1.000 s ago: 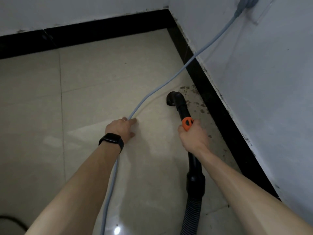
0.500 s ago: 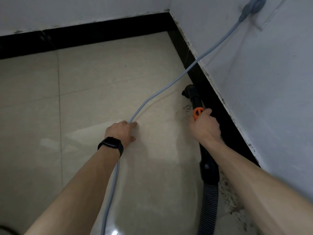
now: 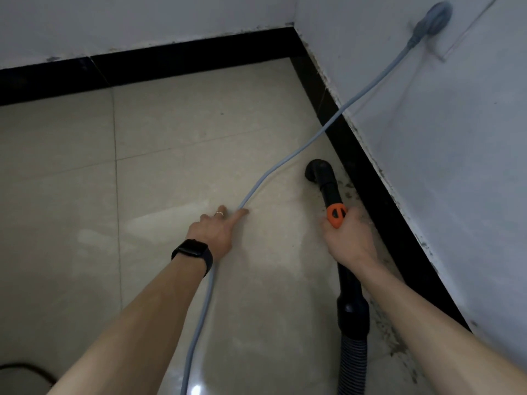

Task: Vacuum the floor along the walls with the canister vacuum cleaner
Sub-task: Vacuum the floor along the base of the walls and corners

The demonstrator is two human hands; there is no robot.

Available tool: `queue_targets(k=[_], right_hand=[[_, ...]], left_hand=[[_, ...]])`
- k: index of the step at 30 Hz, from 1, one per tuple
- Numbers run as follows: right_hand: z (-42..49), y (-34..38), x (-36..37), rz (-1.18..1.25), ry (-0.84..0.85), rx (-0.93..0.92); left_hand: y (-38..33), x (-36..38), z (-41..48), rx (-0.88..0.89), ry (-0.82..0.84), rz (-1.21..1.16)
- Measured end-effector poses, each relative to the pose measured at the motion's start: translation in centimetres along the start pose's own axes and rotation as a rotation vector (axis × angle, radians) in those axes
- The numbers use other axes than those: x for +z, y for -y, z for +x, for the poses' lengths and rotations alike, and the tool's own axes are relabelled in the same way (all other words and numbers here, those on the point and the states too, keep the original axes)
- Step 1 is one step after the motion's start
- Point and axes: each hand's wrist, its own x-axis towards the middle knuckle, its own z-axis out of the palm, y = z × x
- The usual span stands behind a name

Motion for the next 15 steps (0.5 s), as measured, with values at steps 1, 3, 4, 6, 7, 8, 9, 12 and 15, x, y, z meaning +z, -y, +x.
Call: queue_targets(k=[1, 3, 4, 6, 7, 8, 9, 12, 15], right_hand=[[-0.7, 0.0, 0.3, 0.0, 0.015, -0.005], [-2.5, 0.0, 0.8, 0.0, 0.036, -0.025], [-3.4, 0.0, 1.0, -0.004, 0.043, -0.036], [-5.2, -0.1, 1.3, -0.017, 0.062, -0.049], [-6.0, -0.3, 1.5, -0.013, 0.077, -0.049], [-6.7, -0.6, 1.7, -0.01, 0.096, -0.041], [-7.3, -0.9, 1.9, -0.013, 0.115, -0.033], [-8.3, -2.4, 2.9, -0.02, 0.11, -0.025], [-7.4, -3.7, 2.8, -0.014, 0.045, 0.012]], left_hand=[[-0.1, -0.2, -0.3, 0.005, -0.021, -0.032], [-0.5, -0.6, -0.9, 0.009, -0.097, -0.063], [-0.7, -0.7, -1.2, 0.001, -0.126, -0.092], [-1.2, 0.0, -1.2, -0.029, -0.137, -0.244], [-1.4, 0.5, -1.1, -0.049, -0.132, -0.362], [-1.8, 0.9, -1.0, -0.078, -0.133, -0.487], [-2.1, 1.3, -1.0, -0.111, -0.145, -0.601], [-3.0, 1.4, -0.8, -0.169, -0.244, -0.757], [-2.5, 0.4, -0.8, -0.22, -0.39, -0.78]])
